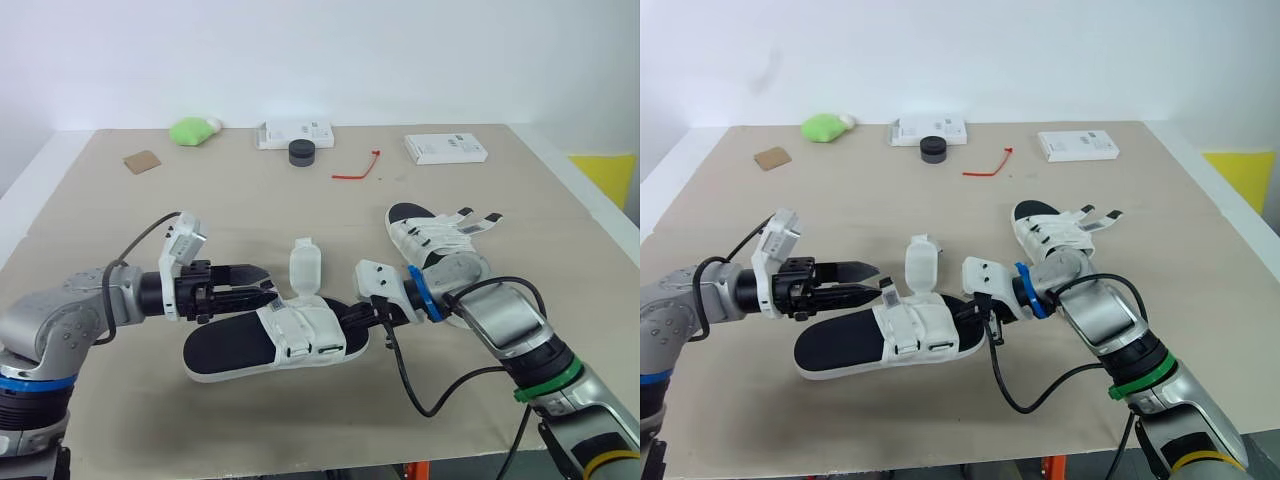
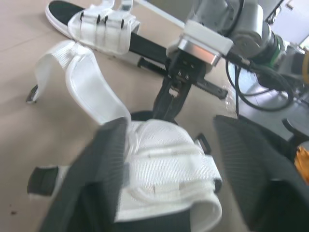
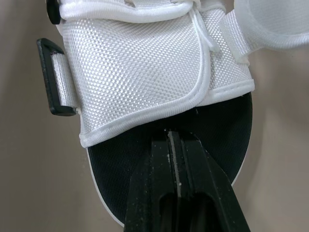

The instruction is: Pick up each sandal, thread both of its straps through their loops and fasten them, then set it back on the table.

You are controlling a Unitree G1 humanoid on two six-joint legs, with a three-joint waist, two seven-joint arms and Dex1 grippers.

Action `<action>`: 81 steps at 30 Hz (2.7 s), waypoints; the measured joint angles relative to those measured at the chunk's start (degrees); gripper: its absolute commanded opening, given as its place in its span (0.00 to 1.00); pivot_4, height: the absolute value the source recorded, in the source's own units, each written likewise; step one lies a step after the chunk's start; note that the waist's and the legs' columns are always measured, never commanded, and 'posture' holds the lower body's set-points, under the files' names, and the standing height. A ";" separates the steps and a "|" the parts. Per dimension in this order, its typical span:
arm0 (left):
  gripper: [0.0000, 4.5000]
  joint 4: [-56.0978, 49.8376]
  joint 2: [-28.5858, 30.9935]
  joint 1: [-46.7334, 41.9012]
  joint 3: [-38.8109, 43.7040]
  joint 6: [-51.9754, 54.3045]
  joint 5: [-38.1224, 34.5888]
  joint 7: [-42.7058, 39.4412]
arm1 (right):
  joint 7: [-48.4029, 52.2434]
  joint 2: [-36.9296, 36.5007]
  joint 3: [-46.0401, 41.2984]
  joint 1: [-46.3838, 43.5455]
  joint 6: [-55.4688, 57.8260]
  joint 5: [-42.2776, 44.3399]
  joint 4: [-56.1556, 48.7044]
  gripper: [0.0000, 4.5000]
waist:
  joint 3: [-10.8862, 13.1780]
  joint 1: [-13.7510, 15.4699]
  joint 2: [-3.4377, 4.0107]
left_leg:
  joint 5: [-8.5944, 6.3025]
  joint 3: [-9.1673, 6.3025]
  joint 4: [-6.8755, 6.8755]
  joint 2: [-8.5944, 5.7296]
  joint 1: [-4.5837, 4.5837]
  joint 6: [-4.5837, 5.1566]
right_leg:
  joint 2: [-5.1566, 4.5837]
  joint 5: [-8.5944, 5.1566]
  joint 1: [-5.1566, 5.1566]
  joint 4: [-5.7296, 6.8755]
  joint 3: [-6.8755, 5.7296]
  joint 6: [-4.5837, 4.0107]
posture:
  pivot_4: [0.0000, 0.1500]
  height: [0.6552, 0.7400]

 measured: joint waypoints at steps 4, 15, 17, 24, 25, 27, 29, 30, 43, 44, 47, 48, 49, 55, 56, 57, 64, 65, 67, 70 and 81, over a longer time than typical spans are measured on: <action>0.99 1.13 -1.86 -1.01 -0.47 0.21 0.25 3.08 | -0.74 -0.55 -1.01 0.93 1.83 0.57 -1.53 0.00 | 0.00 0.23 0.00 | 0.00 -0.03 0.00 -0.05 -0.02 0.00 | -0.03 -0.01 0.01 0.00 -0.02 0.01 | 1.00 1.00; 0.99 18.58 -11.51 -13.38 -0.02 12.50 -3.37 13.85 | -2.04 -0.58 -1.23 1.34 3.10 1.46 -2.69 0.00 | 0.02 0.11 -0.02 | -0.01 -0.10 0.02 -0.08 -0.10 0.01 | -0.02 0.00 -0.01 -0.02 -0.07 0.04 | 1.00 1.00; 0.99 22.76 -12.66 -15.81 0.11 14.30 -3.53 14.66 | -2.27 -0.62 -1.27 1.43 3.33 1.52 -2.83 0.00 | 0.02 0.12 -0.02 | -0.01 -0.16 0.04 -0.09 -0.10 0.01 | -0.01 0.00 0.00 -0.01 -0.12 0.03 | 1.00 1.00; 0.99 34.35 -15.99 -21.83 2.20 18.44 -3.48 16.86 | -3.59 -0.39 -1.27 2.32 4.35 1.65 -4.28 0.00 | 0.02 0.03 -0.02 | -0.01 -0.22 0.02 -0.09 -0.10 0.00 | -0.01 0.00 0.01 0.00 -0.15 0.03 | 1.00 1.00; 0.99 35.32 -16.38 -22.19 2.52 18.91 -3.47 16.99 | -3.63 -0.41 -1.31 2.40 4.52 1.67 -4.43 0.00 | 0.02 0.03 -0.02 | -0.01 -0.25 0.02 -0.09 -0.13 0.00 | 0.00 0.00 0.00 0.00 -0.18 0.03 | 1.00 1.00; 0.99 36.46 -17.64 -23.08 2.87 19.26 -3.44 17.38 | -3.81 -0.43 -1.38 2.50 4.81 1.69 -4.60 0.00 | 0.02 0.07 -0.02 | 0.00 -0.29 0.02 -0.10 -0.13 -0.01 | -0.01 0.00 0.01 0.00 -0.21 0.02 | 1.00 1.00; 0.99 36.54 -19.06 -24.17 2.95 20.16 -3.47 18.21 | -4.25 -0.43 -1.38 2.55 4.97 1.89 -4.72 0.00 | 0.02 0.05 -0.02 | 0.00 -0.30 0.03 -0.10 -0.13 -0.02 | -0.01 0.01 0.01 0.01 -0.21 0.02 | 1.00 1.00; 0.99 36.54 -19.75 -24.66 3.07 20.66 -3.51 18.59 | -4.39 -0.43 -1.39 2.54 5.03 1.96 -4.75 0.00 | 0.01 0.05 -0.02 | 0.01 -0.30 0.03 -0.10 -0.13 -0.02 | -0.01 0.01 0.02 0.02 -0.21 0.02 | 1.00 1.00; 0.02 40.46 -24.69 -27.75 10.66 26.11 -4.13 24.66 | -4.74 -0.19 -1.28 2.08 5.18 2.24 -4.42 0.00 | 0.01 -0.04 -0.02 | 0.04 -0.36 0.03 -0.09 -0.12 -0.08 | 0.02 0.02 0.02 0.04 -0.25 0.00 | 1.00 1.00; 0.02 40.46 -24.73 -27.78 10.92 26.17 -4.13 24.76 | -4.74 -0.13 -1.28 2.07 5.18 2.24 -4.36 0.00 | 0.01 -0.06 -0.02 | 0.04 -0.37 0.03 -0.09 -0.12 -0.09 | 0.02 0.02 0.02 0.05 -0.26 0.00 | 1.00 1.00; 0.02 37.97 -24.65 -27.34 10.58 25.76 -4.01 24.27 | -4.75 -0.04 -1.27 2.06 5.17 2.24 -4.29 0.00 | 0.02 -0.09 -0.02 | 0.07 -0.41 0.02 -0.09 -0.13 -0.14 | 0.03 0.03 0.01 0.05 -0.29 -0.01 | 1.00 1.00; 0.02 35.25 -24.54 -26.79 9.66 25.13 -4.00 23.48 | -4.75 -0.02 -1.27 2.08 5.18 2.24 -4.28 0.00 | 0.02 -0.11 -0.02 | 0.08 -0.41 0.02 -0.08 -0.12 -0.17 | 0.02 0.03 0.02 0.05 -0.29 -0.01 | 1.00 1.00; 0.02 30.98 -24.08 -25.73 8.07 24.35 -4.03 22.10 | -4.75 0.00 -1.26 2.10 5.17 2.25 -4.29 0.00 | 0.01 -0.14 -0.02 | 0.10 -0.41 -0.01 -0.08 -0.12 -0.22 | 0.02 0.03 0.02 0.05 -0.27 -0.02 | 1.00 1.00; 0.02 11.57 -17.33 -17.13 -2.26 16.95 -2.84 10.49 | -5.03 0.07 -1.25 2.42 5.17 2.31 -4.26 0.00 | 0.02 -0.14 0.05 | 0.15 -0.41 -0.06 -0.06 -0.05 -0.35 | 0.03 0.04 0.04 0.06 -0.26 -0.04 | 1.00 1.00; 0.02 9.38 -15.68 -15.77 -3.76 14.63 -1.66 8.57 | -5.09 0.12 -1.17 2.42 5.16 2.32 -4.27 0.00 | 0.02 -0.20 0.05 | 0.15 -0.40 -0.06 -0.06 -0.05 -0.35 | 0.03 0.04 0.04 0.06 -0.26 -0.04 | 1.00 1.00; 0.02 4.17 -11.31 -11.55 -7.75 8.80 1.44 3.34 | -5.23 0.11 -1.26 2.52 5.10 2.45 -4.38 0.00 | 0.01 -0.26 0.11 | 0.14 -0.34 -0.10 -0.07 -0.02 -0.37 | 0.02 0.03 0.06 0.04 -0.19 -0.06 | 1.00 1.00; 0.02 -0.18 -3.50 1.63 -17.73 -27.30 21.47 -13.63 | -5.38 -0.27 -1.28 2.75 4.81 2.52 -4.34 0.00 | 0.03 0.07 0.14 | 0.13 -0.20 -0.08 -0.05 0.01 -0.31 | 0.00 0.01 0.02 0.03 -0.13 -0.15 | 1.00 1.00; 0.02 0.22 -3.16 3.03 -18.81 -34.57 24.82 -15.92 | -5.24 -0.30 -1.25 2.77 4.79 2.55 -4.37 0.00 | 0.02 0.08 0.13 | 0.10 -0.16 -0.08 -0.04 0.01 -0.25 | -0.01 -0.02 0.03 0.02 -0.11 -0.17 | 1.00 1.00; 0.02 0.93 -3.32 3.65 -19.86 -45.02 28.81 -18.73 | -5.03 -0.33 -1.20 2.76 4.74 2.57 -4.40 0.00 | 0.00 0.15 0.10 | 0.05 -0.15 -0.08 -0.03 -0.01 -0.18 | -0.01 -0.05 0.03 0.00 -0.11 -0.17 | 1.00 1.00; 0.02 4.40 -5.73 3.47 -20.49 -55.05 31.61 -20.61 | -4.76 -0.33 -1.20 2.76 4.59 2.57 -4.40 0.00 | -0.05 0.14 0.19 | -0.04 -0.04 -0.07 -0.04 -0.01 -0.02 | -0.01 -0.08 0.02 -0.02 -0.03 -0.12 | 1.00 1.00; 0.02 23.88 -10.54 -6.43 -25.37 -93.68 37.45 -28.65 | -4.67 -0.41 -0.98 2.57 4.50 2.46 -4.14 0.00 | -0.22 0.15 0.31 | -0.09 -0.02 0.01 -0.05 -0.01 0.08 | 0.00 -0.08 0.06 -0.02 -0.03 -0.10 | 1.00 1.00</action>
